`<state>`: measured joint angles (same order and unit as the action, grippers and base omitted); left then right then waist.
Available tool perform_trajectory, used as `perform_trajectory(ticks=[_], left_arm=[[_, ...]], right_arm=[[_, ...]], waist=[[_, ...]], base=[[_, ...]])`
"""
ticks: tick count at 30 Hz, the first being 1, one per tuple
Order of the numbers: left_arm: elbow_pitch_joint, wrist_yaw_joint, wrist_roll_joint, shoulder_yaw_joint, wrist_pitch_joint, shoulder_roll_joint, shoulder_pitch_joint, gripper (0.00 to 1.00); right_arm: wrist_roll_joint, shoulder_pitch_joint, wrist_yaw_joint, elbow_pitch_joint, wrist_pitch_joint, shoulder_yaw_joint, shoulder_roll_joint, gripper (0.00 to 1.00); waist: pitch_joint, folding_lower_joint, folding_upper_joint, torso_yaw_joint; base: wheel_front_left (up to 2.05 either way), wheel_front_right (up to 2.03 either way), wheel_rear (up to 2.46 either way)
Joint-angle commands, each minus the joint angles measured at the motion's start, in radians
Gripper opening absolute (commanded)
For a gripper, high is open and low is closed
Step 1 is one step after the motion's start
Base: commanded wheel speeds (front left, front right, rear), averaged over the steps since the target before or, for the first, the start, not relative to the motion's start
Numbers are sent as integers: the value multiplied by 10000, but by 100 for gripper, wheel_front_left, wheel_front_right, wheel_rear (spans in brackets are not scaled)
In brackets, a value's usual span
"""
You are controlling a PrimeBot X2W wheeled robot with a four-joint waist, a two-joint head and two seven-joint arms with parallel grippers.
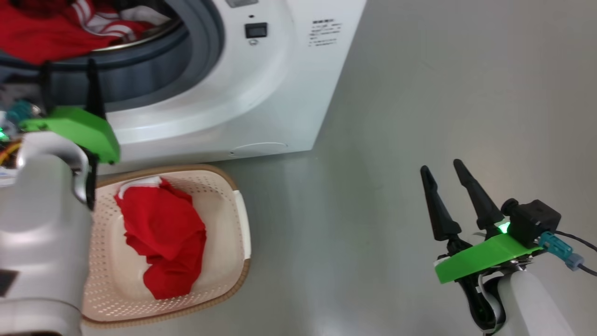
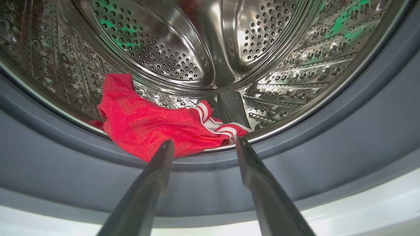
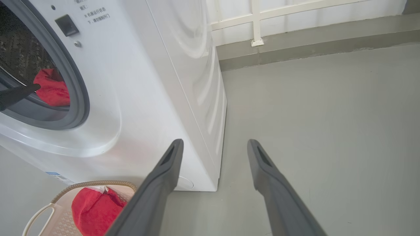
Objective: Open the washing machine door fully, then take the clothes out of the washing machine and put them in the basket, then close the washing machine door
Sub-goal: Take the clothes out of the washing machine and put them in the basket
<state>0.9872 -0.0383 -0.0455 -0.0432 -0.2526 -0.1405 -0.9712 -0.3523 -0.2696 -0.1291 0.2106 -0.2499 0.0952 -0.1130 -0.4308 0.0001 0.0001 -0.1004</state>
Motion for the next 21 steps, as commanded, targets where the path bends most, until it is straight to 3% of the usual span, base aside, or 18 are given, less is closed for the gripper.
perform_trajectory(ticks=[1,10,21], left_arm=[[159,47,-107,266,-79,-586,-426,100],[1971,147,-283,363,-75,-1146,-1902,100],[2725,357,-532,460,66,-1744,-2883,100]], right_arm=[[-30,-99,-16,-216,-118,319,71,100],[-34,-416,-16,-179,-118,769,56,100],[-94,-570,-16,-216,-118,1018,119,100]], waist=[[-229,-1,-1,-262],[-622,-1,-1,-810],[-1136,-1,-1,-1351]], base=[[0,0,0],[0,0,0],[0,0,0]])
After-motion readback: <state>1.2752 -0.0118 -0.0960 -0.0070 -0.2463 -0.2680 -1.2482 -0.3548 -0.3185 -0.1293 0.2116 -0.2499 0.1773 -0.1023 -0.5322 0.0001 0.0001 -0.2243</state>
